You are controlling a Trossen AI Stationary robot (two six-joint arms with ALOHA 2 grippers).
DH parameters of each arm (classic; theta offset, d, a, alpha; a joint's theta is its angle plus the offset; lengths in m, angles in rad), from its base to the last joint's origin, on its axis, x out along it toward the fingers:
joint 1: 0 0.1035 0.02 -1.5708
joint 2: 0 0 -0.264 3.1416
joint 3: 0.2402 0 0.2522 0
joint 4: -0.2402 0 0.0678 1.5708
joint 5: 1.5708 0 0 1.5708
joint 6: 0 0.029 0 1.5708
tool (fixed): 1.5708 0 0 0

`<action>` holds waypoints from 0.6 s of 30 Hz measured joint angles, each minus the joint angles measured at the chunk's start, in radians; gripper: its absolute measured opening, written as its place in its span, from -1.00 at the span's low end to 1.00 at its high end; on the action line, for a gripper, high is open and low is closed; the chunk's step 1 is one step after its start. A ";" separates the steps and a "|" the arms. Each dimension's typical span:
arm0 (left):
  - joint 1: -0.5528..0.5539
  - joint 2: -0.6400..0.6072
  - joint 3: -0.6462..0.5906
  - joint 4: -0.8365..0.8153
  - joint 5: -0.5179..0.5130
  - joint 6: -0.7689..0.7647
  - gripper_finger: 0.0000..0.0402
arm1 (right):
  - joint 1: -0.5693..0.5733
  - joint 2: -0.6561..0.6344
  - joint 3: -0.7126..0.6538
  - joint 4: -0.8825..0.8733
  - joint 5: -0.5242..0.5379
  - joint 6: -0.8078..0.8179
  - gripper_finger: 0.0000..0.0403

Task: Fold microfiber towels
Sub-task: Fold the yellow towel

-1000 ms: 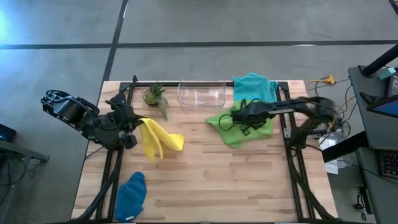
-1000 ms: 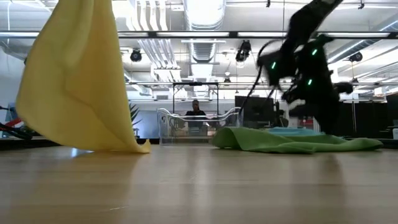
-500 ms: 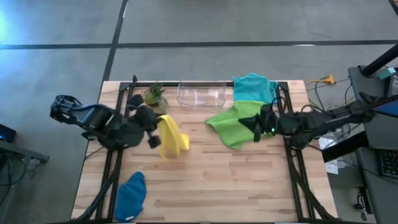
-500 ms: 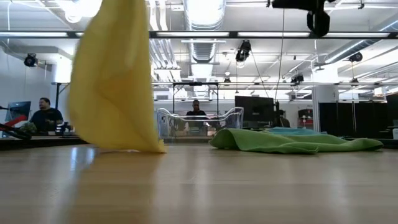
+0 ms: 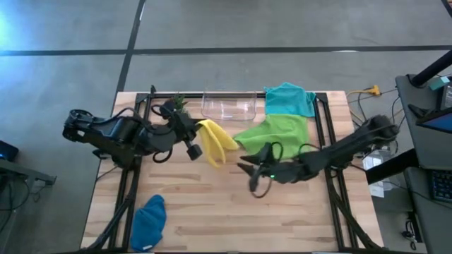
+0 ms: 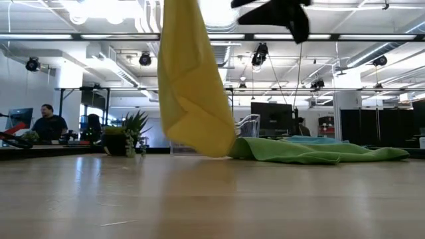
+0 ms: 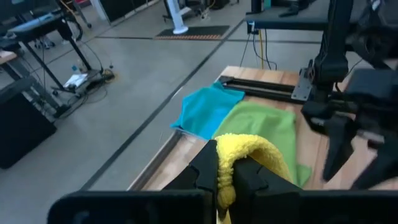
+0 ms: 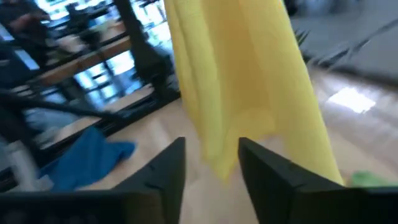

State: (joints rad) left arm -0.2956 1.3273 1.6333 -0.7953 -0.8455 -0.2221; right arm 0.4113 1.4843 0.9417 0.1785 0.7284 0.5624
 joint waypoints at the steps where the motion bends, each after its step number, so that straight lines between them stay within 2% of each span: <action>1: 0.002 0.000 0.001 0.006 0.001 0.000 -1.00 | 0.000 0.033 0.034 0.000 0.017 -0.025 -0.20; 5: 0.013 0.000 0.005 0.006 0.000 0.002 -1.00 | 0.001 0.171 0.196 -0.032 0.058 -0.164 0.02; 9: 0.021 -0.001 0.005 0.003 0.000 0.002 -1.00 | 0.000 0.278 0.352 -0.174 0.121 -0.180 0.19; 15: 0.021 -0.003 0.005 0.002 0.000 0.004 -1.00 | -0.004 0.370 0.512 -0.408 0.243 -0.026 0.31; 18: 0.022 -0.003 0.005 0.002 0.000 0.004 -1.00 | -0.017 0.401 0.552 -0.504 0.227 0.066 0.30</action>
State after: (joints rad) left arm -0.2737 1.3243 1.6386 -0.7933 -0.8455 -0.2184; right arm 0.3940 1.8850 1.4940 -0.3256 0.9549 0.6283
